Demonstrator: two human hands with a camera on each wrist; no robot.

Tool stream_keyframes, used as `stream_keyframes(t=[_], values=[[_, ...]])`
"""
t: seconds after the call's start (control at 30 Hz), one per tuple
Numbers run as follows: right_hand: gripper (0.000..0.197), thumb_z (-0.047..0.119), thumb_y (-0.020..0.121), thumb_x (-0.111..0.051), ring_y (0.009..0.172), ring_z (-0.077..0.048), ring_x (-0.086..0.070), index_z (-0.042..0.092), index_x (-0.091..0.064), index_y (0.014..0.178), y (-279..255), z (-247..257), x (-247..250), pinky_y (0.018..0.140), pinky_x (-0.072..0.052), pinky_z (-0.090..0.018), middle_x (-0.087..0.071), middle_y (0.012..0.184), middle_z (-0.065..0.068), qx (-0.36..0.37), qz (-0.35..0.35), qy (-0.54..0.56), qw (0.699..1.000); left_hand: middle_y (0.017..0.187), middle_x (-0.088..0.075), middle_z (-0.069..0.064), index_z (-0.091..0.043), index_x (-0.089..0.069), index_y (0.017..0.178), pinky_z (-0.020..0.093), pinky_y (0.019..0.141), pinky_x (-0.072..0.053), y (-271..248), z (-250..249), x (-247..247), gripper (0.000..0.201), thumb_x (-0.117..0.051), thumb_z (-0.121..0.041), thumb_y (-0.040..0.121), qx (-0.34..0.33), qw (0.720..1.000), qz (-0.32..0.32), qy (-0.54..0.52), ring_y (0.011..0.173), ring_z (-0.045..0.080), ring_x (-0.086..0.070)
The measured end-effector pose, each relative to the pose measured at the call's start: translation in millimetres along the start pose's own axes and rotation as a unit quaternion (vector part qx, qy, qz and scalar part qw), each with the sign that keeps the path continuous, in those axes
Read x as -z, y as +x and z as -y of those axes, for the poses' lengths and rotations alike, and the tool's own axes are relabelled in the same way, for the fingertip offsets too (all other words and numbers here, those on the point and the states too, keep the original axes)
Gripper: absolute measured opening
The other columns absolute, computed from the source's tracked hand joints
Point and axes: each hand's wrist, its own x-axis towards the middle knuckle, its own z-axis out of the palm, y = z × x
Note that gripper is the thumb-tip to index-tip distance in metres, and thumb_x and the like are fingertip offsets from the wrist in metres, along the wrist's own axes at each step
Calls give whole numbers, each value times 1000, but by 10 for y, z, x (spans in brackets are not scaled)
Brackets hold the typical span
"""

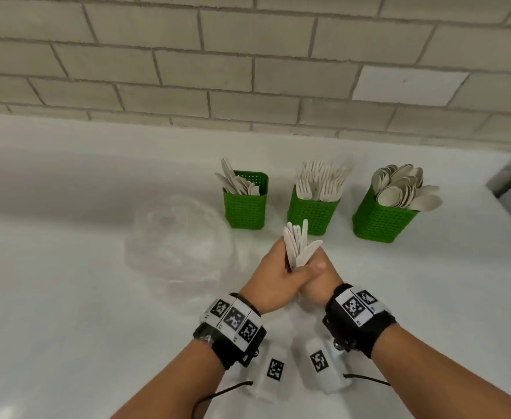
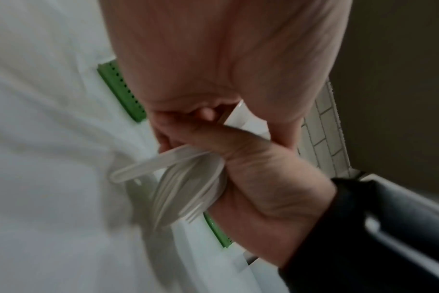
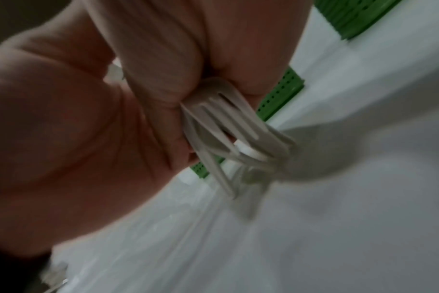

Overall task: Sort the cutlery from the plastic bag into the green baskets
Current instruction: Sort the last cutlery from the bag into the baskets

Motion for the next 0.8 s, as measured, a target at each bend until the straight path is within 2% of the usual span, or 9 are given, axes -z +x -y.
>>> stream_keyframes(t=[0.1, 0.17, 0.23, 0.3, 0.4, 0.47, 0.53, 0.67, 0.8], values=[[13, 9, 91, -54, 78, -3, -62, 19, -62, 94, -59, 50, 72, 73, -52, -28, -65, 82, 5, 41, -29, -43, 998, 109, -69, -4, -21, -62, 116, 31, 95, -51, 89, -27, -145, 45, -58, -53, 84, -2, 998, -47, 29, 103, 7, -65], [24, 1, 87, -56, 84, 3, -63, 15, -62, 106, -103, 73, 152, 78, -53, -21, -66, 87, 7, 47, -16, -42, 998, 102, -71, 10, -7, -65, 111, 38, 91, -53, 151, -97, -184, 54, -54, -53, 86, -4, 998, -50, 42, 96, 19, -67], [42, 0, 79, -61, 91, 10, -61, 8, -60, 120, -144, 86, 234, 82, -48, -10, -65, 96, 11, 57, 4, -31, 998, 104, -69, 19, -1, -68, 107, 35, 88, -51, 210, -155, -189, 49, -55, -47, 92, -3, 999, -34, 20, 98, 26, -66], [54, 9, 73, -66, 100, 5, -62, 8, -57, 126, -167, 123, 310, 87, -47, -12, -66, 105, 8, 65, 7, -24, 998, 108, -71, 12, -9, -72, 107, 28, 91, -50, 248, -223, -199, 29, -54, -30, 99, -1, 1000, -22, -10, 102, 19, -66], [44, 4, 79, -72, 100, -1, -65, 14, -59, 120, -182, 203, 412, 85, -49, -15, -69, 105, 5, 70, 9, -17, 997, 104, -74, 4, -9, -73, 106, 30, 90, -53, 284, -357, -214, 27, -50, -22, 102, 3, 998, -15, -66, 98, 16, -69], [40, 11, 78, -77, 100, -13, -66, 13, -62, 115, -181, 216, 488, 87, -53, -25, -70, 105, -3, 46, 21, 23, 998, 95, -75, 7, 0, -65, 103, 32, 78, -58, 318, -459, -187, 28, -45, -19, 104, 28, 985, -42, -164, 85, 17, -70], [42, 19, 77, -81, 97, -21, -67, 10, -62, 113, -190, 228, 555, 87, -54, -35, -69, 104, -8, -8, 31, 68, 997, 88, -74, 10, -3, -57, 97, 40, 81, -59, 354, -542, -111, 22, -42, -18, 104, 47, 958, -65, -275, 83, 23, -71], [31, 14, 87, -69, 82, -24, -71, 3, -59, 114, -233, 333, 585, 66, -59, -31, -69, 97, -10, -42, 87, 105, 990, 80, -71, 7, -7, -54, 93, 34, 85, -58, 388, -646, 29, 19, -42, -16, 104, 25, 935, -76, -345, 86, 25, -72], [37, 34, 85, -60, 68, -24, -66, 6, -63, 110, -216, 465, 533, 55, -54, -28, -68, 78, -5, -36, 69, 154, 985, 83, -72, 5, -10, -55, 93, 33, 85, -58, 407, -661, 99, 15, -43, -11, 103, -3, 922, -71, -380, 84, 22, -72]])
